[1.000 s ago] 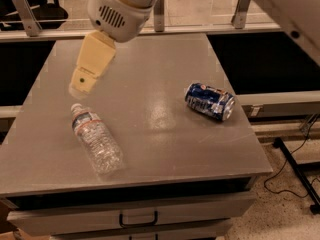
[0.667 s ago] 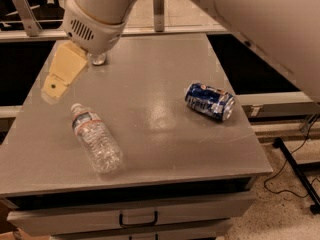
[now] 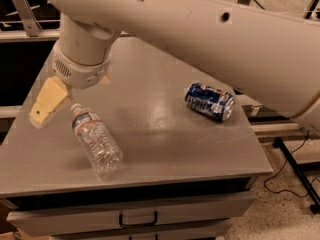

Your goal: Place water bottle upright

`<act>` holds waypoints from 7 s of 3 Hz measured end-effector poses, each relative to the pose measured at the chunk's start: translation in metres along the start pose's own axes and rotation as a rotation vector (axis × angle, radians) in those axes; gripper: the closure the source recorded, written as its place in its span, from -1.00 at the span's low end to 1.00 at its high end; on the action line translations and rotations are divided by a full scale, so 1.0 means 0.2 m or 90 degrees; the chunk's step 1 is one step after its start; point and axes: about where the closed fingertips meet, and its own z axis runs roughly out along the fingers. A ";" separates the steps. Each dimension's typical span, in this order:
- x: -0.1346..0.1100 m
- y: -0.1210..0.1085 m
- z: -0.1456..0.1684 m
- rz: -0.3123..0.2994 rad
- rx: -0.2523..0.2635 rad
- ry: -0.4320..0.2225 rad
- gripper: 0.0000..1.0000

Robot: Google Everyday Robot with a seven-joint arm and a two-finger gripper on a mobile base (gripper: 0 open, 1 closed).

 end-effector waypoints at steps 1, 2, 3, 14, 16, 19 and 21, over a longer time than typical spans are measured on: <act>0.04 0.05 0.16 0.052 0.010 0.039 -1.00; 0.10 0.06 0.29 0.090 0.021 0.072 -0.63; 0.14 -0.01 0.30 0.106 0.048 0.085 -0.16; -0.08 -1.41 -0.84 -0.230 0.076 -0.506 1.00; 0.08 -1.52 -0.78 -0.219 0.032 -0.644 1.00; 0.22 -1.52 -0.69 -0.237 -0.052 -0.756 1.00; 0.29 -1.54 -0.65 -0.233 -0.100 -0.789 0.63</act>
Offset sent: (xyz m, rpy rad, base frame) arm -0.0131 0.0163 -0.0898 -0.1424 0.1375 -0.1988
